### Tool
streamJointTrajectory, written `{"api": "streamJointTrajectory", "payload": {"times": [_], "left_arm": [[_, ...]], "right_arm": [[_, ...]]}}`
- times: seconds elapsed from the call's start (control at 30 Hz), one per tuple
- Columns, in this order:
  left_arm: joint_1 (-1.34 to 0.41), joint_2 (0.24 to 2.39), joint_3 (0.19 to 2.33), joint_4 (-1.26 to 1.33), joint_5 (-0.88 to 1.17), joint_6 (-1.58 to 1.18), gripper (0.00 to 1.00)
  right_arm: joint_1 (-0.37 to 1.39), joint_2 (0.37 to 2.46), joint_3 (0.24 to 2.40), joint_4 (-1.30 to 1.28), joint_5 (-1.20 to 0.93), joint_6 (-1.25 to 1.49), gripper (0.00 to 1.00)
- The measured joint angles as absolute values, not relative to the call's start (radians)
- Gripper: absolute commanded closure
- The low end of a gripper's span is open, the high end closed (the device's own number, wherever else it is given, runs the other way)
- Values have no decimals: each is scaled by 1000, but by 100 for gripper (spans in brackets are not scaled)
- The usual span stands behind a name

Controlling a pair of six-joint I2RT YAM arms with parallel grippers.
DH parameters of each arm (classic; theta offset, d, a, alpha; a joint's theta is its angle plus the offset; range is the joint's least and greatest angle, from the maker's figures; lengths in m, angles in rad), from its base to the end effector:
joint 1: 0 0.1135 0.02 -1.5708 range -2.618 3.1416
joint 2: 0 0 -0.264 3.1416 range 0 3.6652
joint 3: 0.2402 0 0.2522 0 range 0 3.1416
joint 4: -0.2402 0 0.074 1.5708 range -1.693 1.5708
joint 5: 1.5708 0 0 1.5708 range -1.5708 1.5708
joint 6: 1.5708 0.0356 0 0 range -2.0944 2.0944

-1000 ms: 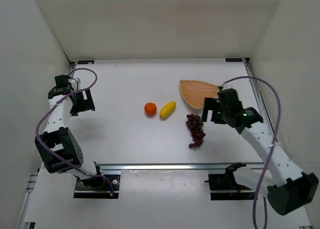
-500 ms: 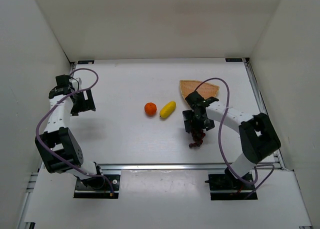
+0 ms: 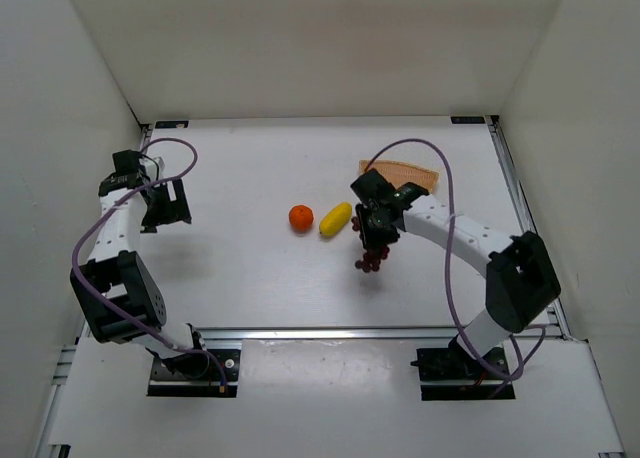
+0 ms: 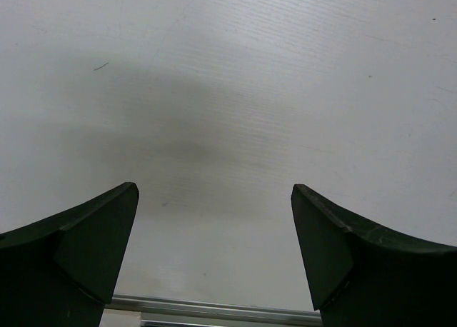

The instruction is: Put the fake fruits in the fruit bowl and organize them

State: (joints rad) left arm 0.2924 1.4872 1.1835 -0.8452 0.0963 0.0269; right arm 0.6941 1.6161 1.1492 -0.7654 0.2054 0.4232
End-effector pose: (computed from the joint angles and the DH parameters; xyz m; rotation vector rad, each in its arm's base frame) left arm 0.2829 0.0816 0.2607 -0.3310 2.6898 -0.0367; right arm 0.2459 0.1952 0.2179 -0.3230 2.7287 0.0087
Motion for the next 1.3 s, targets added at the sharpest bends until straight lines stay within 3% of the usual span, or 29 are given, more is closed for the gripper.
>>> {"api": "streamJointTrajectory", "payload": {"times": [0.23, 0.43, 0.57, 0.6, 0.7, 0.93, 1.13, 1.3], "left_arm": [[290, 1519, 1184, -846, 96, 27, 0], [286, 1528, 1184, -863, 97, 27, 0], [286, 1528, 1184, -868, 97, 30, 0], [286, 1527, 1184, -870, 97, 31, 0], [286, 1524, 1184, -873, 96, 35, 0], [286, 1517, 1184, -876, 95, 37, 0], [280, 1520, 1184, -876, 95, 37, 0], [262, 1526, 1184, -876, 95, 38, 0]], "right_arm": [[588, 1546, 1456, -760, 178, 418, 73], [376, 1819, 1806, -804, 154, 382, 65], [295, 2057, 1983, -838, 127, 385, 41], [283, 2092, 1996, -844, 121, 388, 23], [257, 2149, 2000, -890, 108, 388, 4], [310, 2011, 1908, -896, 141, 403, 1], [510, 1791, 1705, -817, 192, 599, 1], [613, 1886, 1644, -778, 152, 854, 1]]}}
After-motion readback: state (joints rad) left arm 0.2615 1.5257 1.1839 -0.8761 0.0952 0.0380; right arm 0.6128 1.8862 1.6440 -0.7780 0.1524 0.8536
